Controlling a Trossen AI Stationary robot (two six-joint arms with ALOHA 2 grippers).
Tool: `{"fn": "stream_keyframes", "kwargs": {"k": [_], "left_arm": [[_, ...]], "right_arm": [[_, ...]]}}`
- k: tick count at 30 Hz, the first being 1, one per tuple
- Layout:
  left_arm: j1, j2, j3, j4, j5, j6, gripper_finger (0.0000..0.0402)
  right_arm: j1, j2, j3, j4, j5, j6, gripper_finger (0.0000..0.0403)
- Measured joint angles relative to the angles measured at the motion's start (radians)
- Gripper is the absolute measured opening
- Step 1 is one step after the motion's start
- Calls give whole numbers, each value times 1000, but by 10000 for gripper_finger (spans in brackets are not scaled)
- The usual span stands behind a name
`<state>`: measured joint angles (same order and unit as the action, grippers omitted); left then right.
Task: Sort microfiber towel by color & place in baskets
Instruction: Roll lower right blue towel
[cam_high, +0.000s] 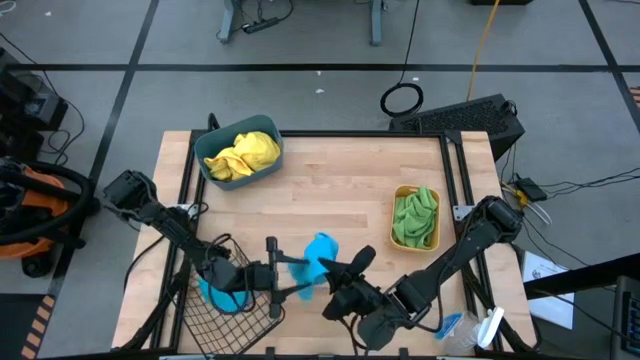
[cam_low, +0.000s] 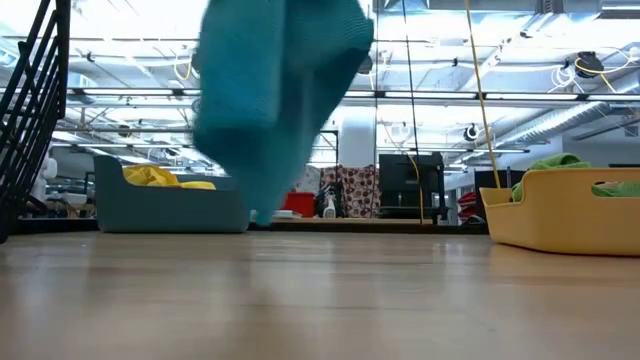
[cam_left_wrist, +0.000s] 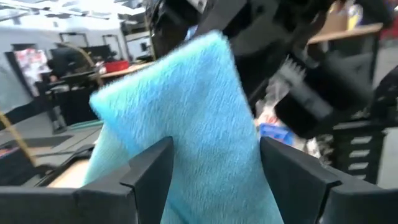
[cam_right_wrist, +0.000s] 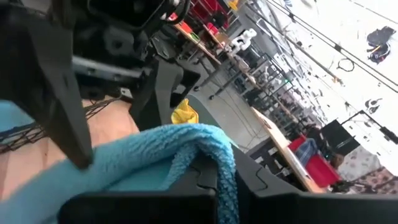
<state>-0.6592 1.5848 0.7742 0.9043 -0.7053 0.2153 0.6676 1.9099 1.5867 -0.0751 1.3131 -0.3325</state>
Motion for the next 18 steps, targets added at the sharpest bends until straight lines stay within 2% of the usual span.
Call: {"fn": "stream_keyframes", "kwargs": {"k": [5, 10, 18], "left_arm": [[33, 0, 0, -61, -48, -32, 244], [71, 0, 0, -77, -45, -51, 244], [120, 0, 0, -79, 51, -22, 234]], "right_arm": [[0, 0, 0, 47, -5, 6, 0], [1, 0, 0, 74, -61, 2, 0], [-14, 0, 0, 85, -235, -22, 5]]}}
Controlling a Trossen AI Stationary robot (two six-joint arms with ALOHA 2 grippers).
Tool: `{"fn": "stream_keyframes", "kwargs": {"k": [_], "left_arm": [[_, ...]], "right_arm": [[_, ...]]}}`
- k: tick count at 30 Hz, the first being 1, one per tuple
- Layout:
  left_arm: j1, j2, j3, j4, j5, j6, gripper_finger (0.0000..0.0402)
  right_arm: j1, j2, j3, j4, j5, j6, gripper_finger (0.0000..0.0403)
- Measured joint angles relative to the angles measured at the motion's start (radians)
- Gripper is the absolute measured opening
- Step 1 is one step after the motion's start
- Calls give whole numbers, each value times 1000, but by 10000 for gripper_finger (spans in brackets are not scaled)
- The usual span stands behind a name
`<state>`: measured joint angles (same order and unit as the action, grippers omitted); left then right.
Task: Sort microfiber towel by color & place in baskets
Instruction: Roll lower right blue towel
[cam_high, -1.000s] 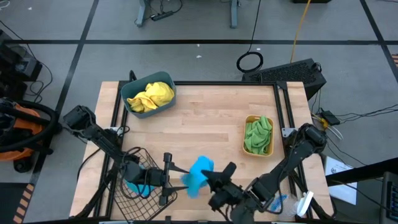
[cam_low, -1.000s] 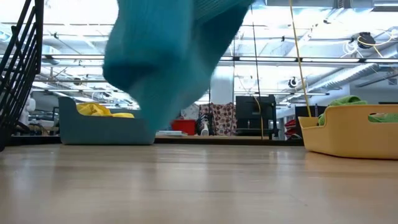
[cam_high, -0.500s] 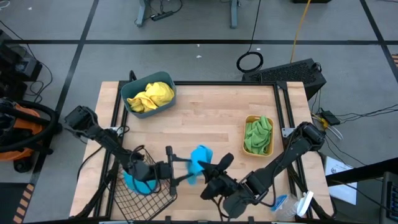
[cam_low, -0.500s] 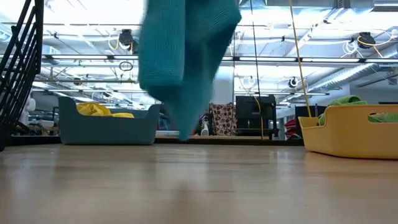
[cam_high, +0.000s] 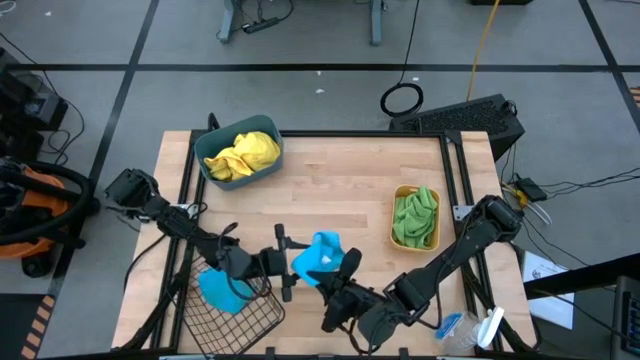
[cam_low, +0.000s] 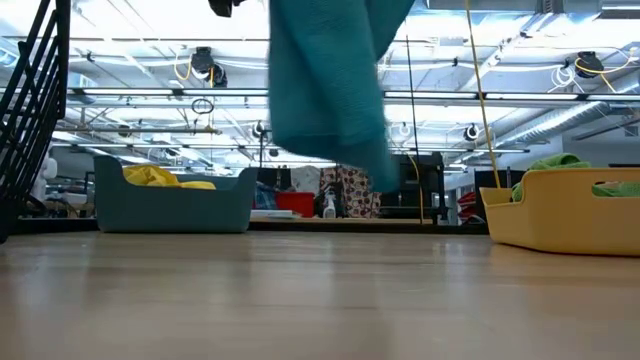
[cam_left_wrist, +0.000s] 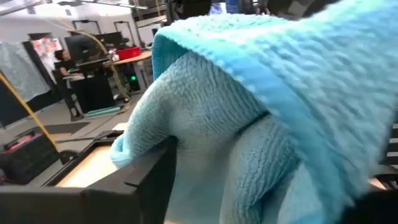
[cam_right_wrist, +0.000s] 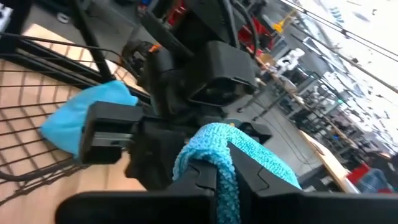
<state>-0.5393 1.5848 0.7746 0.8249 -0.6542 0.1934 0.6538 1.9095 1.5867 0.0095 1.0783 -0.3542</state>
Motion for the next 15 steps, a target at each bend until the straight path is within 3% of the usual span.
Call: {"fn": "stream_keyframes", "kwargs": {"k": [4, 10, 15], "left_arm": [[0, 0, 0, 0, 23, 23, 171], [-26, 0, 0, 6, 28, 53, 22], [-41, -12, 0, 22, 5, 74, 18]], "right_arm": [[-1, 0, 0, -5, -38, 1, 12], [13, 0, 0, -45, -37, 38, 14], [25, -1, 0, -136, -37, 149, 24]]}}
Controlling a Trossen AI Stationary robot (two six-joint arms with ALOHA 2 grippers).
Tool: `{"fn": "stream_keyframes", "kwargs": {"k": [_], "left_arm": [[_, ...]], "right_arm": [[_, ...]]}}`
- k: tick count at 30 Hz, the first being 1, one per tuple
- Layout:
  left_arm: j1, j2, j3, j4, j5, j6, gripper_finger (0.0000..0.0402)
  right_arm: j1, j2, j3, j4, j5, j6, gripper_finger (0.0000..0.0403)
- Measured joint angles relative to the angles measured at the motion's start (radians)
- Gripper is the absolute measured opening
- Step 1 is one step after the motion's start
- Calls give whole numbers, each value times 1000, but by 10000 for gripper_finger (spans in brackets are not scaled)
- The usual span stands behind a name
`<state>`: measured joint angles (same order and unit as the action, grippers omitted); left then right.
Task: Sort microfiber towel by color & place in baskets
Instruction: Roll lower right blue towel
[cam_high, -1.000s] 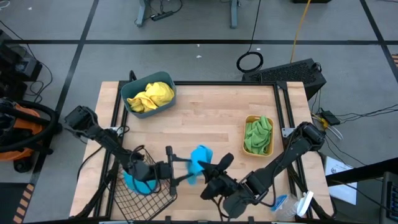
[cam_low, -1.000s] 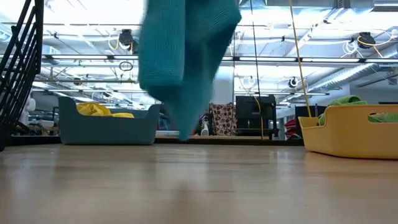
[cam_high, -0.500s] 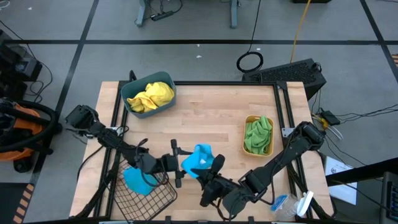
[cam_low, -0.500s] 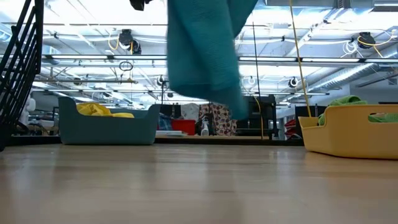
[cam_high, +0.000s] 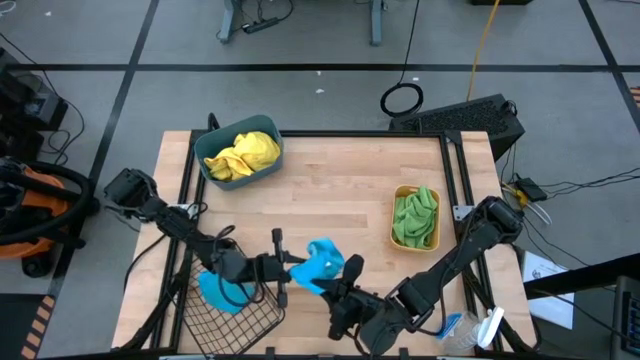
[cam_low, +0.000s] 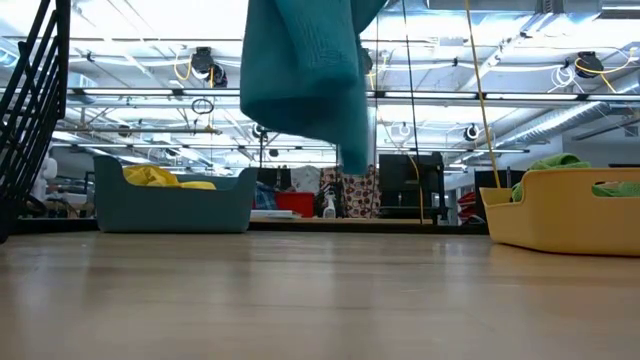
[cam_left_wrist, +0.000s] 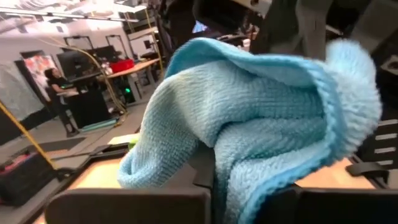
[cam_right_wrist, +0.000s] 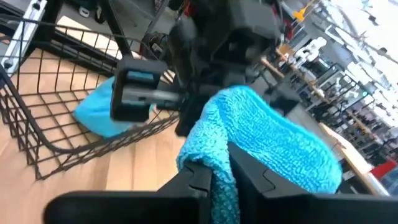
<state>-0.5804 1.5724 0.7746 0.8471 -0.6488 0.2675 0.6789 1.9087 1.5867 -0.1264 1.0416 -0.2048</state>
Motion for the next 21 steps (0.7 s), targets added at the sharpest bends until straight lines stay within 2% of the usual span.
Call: {"fn": "stream_keyframes", "kwargs": {"k": [4, 13, 17, 21], "left_arm": [[-8, -7, 0, 0, -39, 10, 12], [-12, -16, 0, 6, -62, 23, 9], [-26, -50, 0, 15, -75, 58, 8], [-45, -95, 0, 7, -75, 111, 8]], "right_arm": [[10, 0, 0, -55, 3, 73, 55], [47, -1, 0, -81, 9, 162, 158], [69, -1, 0, -104, 8, 218, 194], [86, -1, 0, -146, 52, 287, 222]]}}
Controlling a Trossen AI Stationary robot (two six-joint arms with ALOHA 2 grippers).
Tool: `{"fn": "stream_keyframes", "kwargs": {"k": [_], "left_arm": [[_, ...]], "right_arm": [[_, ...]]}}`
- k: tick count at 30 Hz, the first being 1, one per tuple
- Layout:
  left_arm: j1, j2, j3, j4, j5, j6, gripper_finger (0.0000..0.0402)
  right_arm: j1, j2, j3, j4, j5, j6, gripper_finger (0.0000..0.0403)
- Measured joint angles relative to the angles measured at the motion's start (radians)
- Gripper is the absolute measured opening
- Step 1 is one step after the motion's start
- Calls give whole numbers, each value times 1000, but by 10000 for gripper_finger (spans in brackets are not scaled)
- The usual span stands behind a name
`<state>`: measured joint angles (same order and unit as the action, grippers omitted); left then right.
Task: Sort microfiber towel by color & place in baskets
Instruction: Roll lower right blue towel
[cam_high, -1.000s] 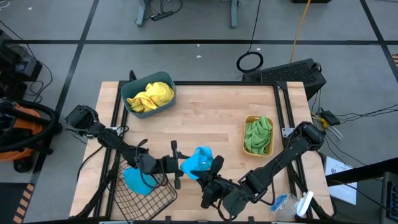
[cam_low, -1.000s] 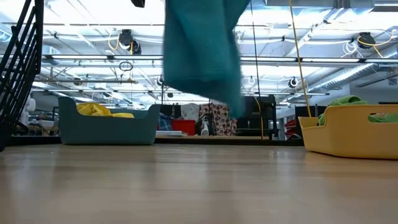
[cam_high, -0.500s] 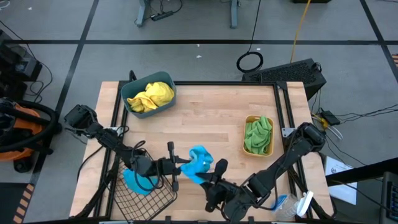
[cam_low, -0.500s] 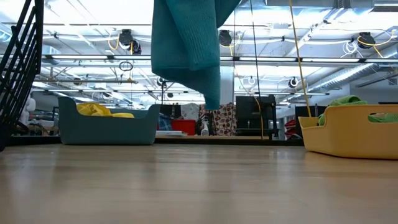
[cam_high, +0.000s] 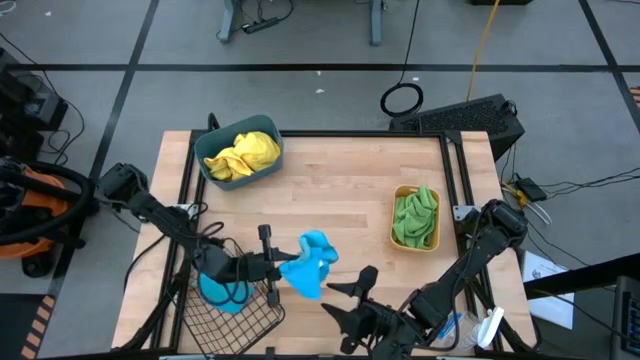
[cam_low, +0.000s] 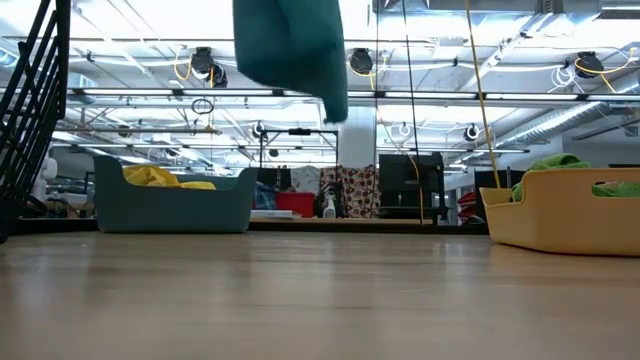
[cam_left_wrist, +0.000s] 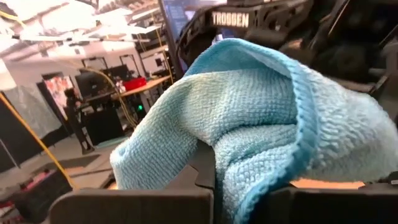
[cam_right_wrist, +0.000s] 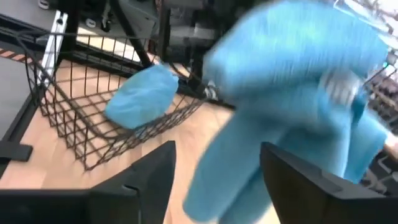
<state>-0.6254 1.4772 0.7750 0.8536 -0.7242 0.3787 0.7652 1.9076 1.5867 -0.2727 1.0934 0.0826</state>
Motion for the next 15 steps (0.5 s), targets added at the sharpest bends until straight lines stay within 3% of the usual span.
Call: {"fn": "stream_keyframes", "kwargs": {"k": [9, 15], "left_arm": [[-40, -43, 0, -15, -13, 28, 7], [-42, -43, 0, -30, 35, -60, 7]], "right_arm": [[12, 0, 0, -183, 34, 277, 247], [4, 0, 0, -117, 160, 216, 247]]}}
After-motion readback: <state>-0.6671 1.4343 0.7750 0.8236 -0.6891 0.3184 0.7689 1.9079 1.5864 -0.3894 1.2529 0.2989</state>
